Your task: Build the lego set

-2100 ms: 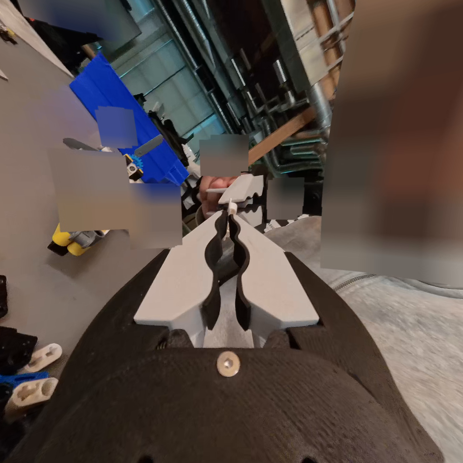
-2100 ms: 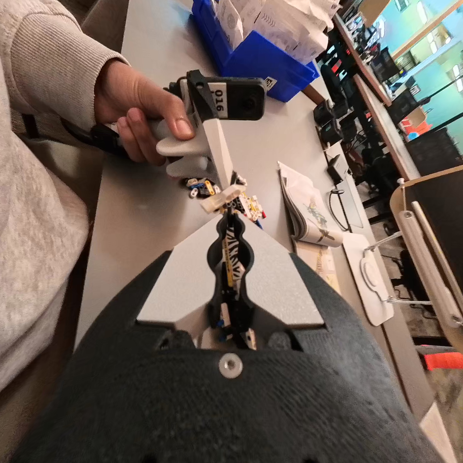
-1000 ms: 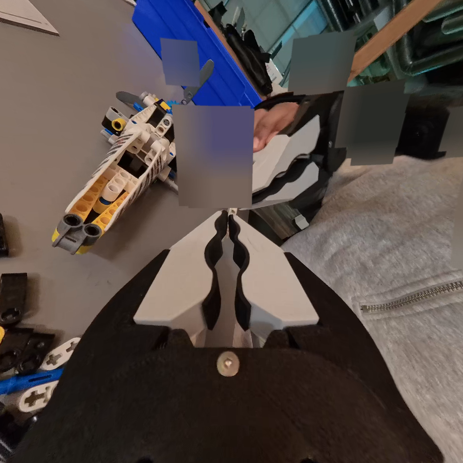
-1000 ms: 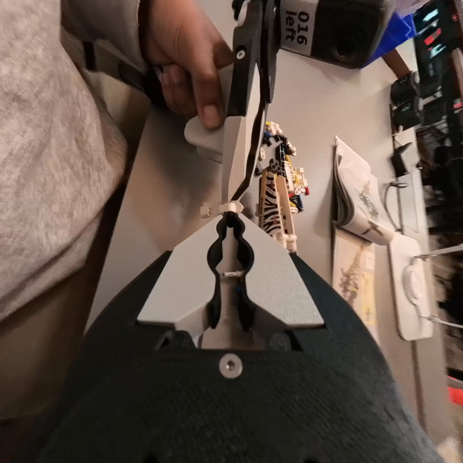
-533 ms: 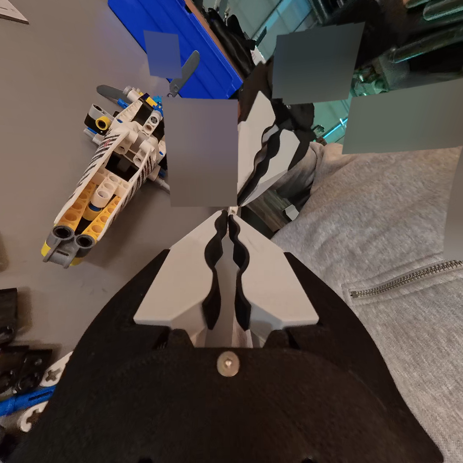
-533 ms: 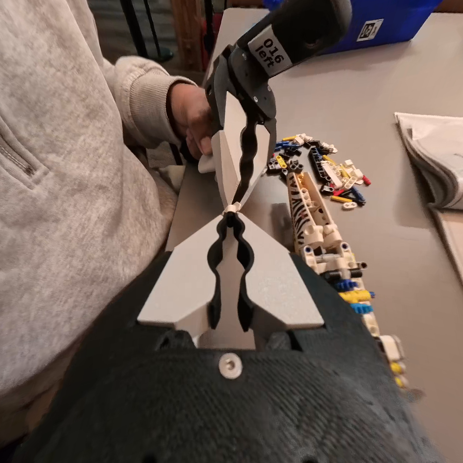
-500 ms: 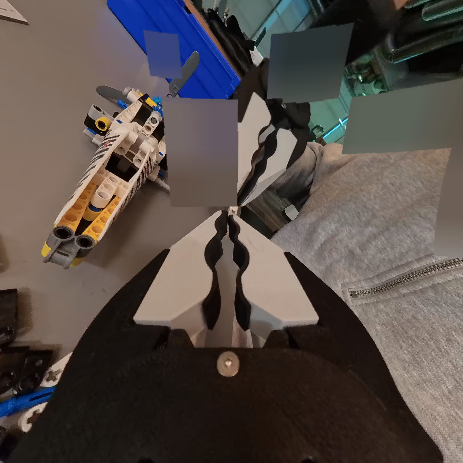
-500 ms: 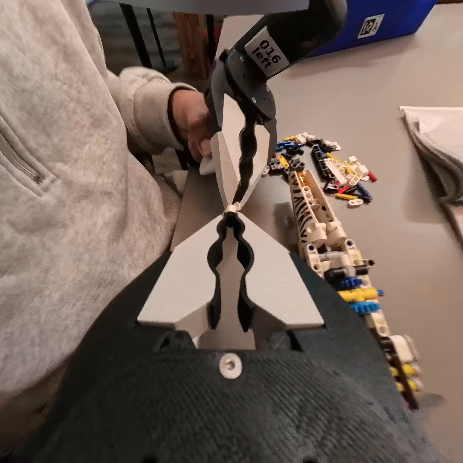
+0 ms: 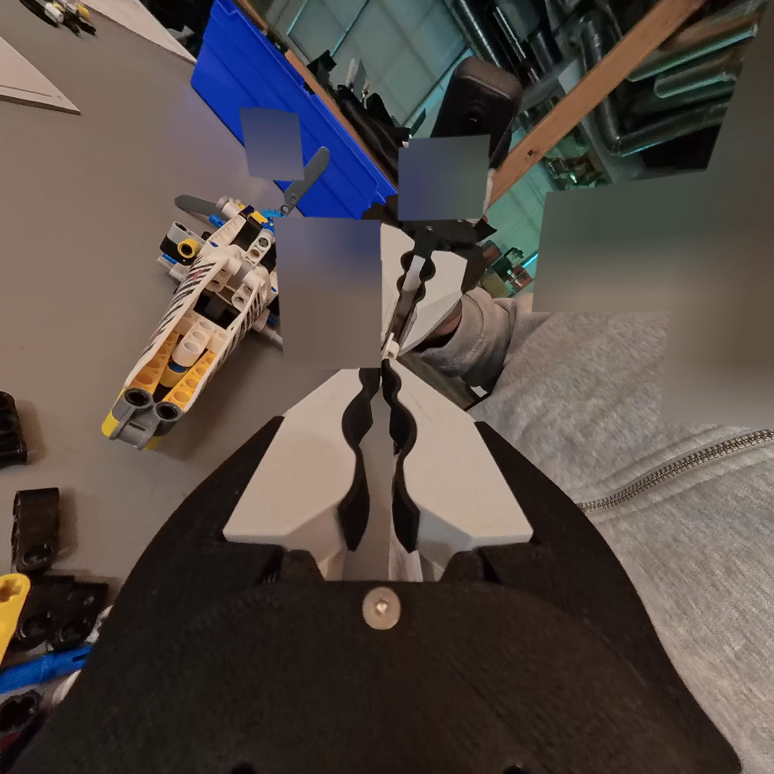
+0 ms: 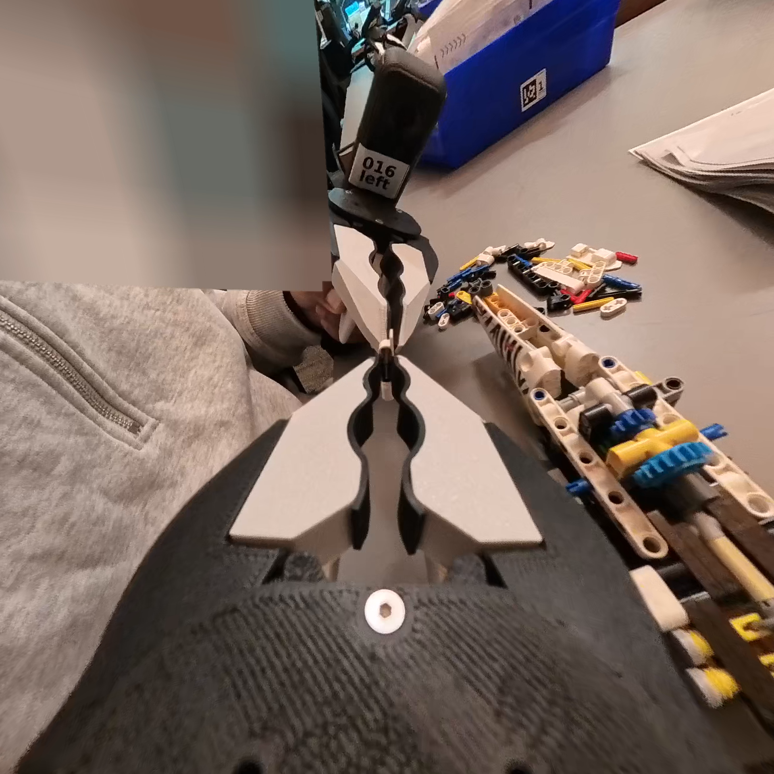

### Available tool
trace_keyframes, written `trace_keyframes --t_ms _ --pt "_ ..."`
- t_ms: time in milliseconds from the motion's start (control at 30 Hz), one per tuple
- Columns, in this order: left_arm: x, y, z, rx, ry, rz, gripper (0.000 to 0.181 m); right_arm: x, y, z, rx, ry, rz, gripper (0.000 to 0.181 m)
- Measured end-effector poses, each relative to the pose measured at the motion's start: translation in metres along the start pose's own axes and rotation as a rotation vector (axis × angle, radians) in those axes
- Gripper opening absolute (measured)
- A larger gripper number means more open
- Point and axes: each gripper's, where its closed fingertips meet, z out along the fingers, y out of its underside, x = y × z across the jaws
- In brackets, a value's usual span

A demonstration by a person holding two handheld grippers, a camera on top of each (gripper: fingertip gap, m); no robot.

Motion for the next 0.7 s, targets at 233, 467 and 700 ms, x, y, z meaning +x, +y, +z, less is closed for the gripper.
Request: trace_keyframes --t_ms 233,467,700 --pt "-0.002 0.008 0.006 -0.059 -0.037 0.026 0.000 0.000 0.009 -0.003 -0.239 0.071 -0.219 0.002" --pt "-0.016 0.020 0.013 -0.155 -0.181 0.084 0.000 0.012 0.026 -0.008 -0.529 0.187 -0.441 0.002" --pt "-0.017 0.022 0.014 -0.170 -0.191 0.086 0.000 0.013 0.031 -0.008 -0.551 0.155 -0.443 0.002"
